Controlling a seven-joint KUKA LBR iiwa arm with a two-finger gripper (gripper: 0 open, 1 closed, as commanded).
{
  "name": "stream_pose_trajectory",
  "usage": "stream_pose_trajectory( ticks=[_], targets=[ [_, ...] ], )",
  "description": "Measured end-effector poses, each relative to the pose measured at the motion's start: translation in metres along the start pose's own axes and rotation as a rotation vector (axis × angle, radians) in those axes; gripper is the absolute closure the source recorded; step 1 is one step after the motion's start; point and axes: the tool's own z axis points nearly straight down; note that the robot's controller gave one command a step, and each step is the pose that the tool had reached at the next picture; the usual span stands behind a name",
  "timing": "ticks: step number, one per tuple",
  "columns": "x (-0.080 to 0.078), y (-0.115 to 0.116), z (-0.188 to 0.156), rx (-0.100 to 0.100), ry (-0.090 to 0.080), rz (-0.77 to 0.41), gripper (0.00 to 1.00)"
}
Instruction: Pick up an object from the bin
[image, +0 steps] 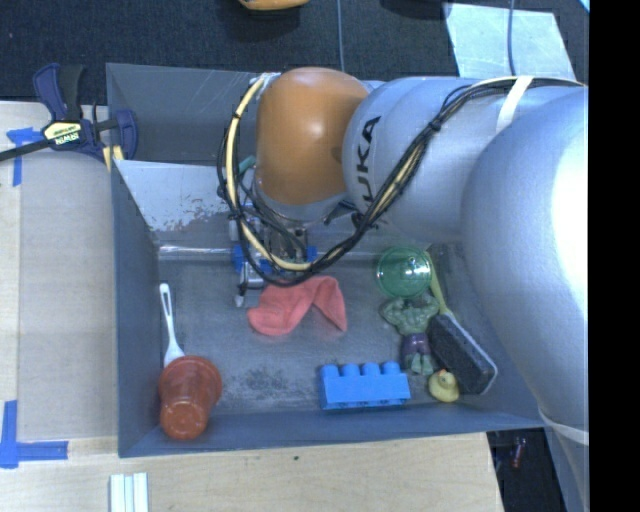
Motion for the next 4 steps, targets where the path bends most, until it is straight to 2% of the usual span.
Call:
stream_pose_trajectory(
  ticks=[1, 2, 3, 4],
  targets=[
    [-0.002, -0.001, -0.006, -0.001, -0.008, 0.003, 0.0],
    [-0.001, -0.062, -0.02, -0.001, -0.004, 0.025, 0.0],
    [-0.008, -0.069, 0.036, -0.003, -0.013, -0.058, 0.0],
    [-0.003, -0.094, 0.04, -0.003, -0.011, -0.008, 0.0]
  ],
)
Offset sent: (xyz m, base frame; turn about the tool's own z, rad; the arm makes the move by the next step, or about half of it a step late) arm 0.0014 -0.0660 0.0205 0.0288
